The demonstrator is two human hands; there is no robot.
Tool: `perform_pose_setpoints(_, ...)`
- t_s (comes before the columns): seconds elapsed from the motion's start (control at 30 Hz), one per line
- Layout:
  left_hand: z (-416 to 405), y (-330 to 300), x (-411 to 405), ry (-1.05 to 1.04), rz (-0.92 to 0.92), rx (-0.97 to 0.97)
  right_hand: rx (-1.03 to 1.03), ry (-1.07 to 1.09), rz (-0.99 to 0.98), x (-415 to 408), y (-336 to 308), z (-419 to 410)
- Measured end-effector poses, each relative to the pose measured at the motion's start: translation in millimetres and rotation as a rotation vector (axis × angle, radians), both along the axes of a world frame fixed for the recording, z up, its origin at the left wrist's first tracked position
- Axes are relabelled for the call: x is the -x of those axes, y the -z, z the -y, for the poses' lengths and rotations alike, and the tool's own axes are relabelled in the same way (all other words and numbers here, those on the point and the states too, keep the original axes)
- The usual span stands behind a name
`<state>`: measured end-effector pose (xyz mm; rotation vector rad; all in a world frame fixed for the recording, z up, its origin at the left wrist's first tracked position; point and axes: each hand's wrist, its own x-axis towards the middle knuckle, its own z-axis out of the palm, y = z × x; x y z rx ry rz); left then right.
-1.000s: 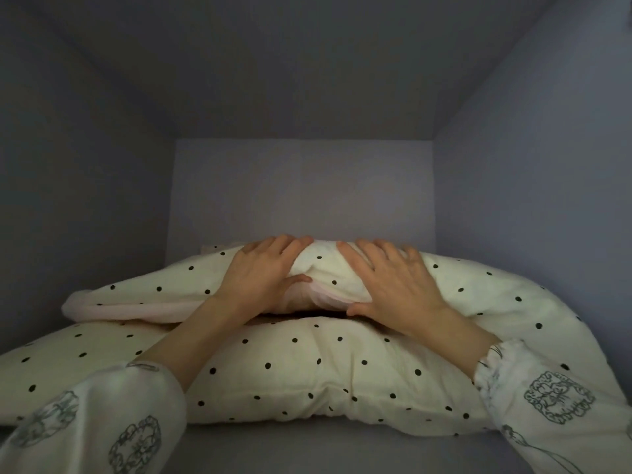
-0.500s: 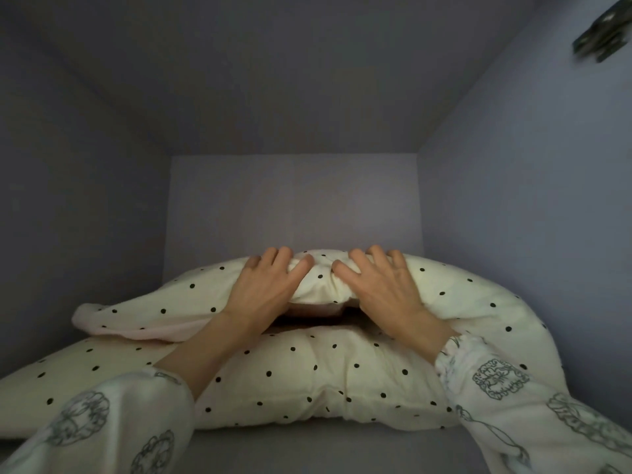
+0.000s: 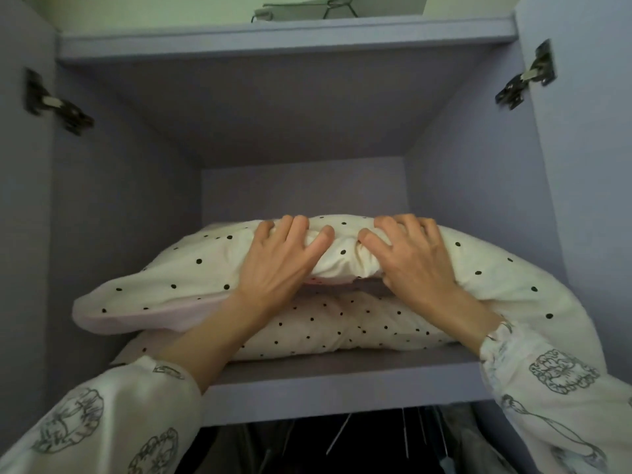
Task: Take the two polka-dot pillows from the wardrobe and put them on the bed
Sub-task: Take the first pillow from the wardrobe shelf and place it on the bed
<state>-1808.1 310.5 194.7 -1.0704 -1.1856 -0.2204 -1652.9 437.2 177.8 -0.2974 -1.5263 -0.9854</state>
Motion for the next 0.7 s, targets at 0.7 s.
perform_pose_setpoints(0.7,42,156,-51,-0.132,0.448,0.279,0.388,-0.114,0.519,-72,152,31)
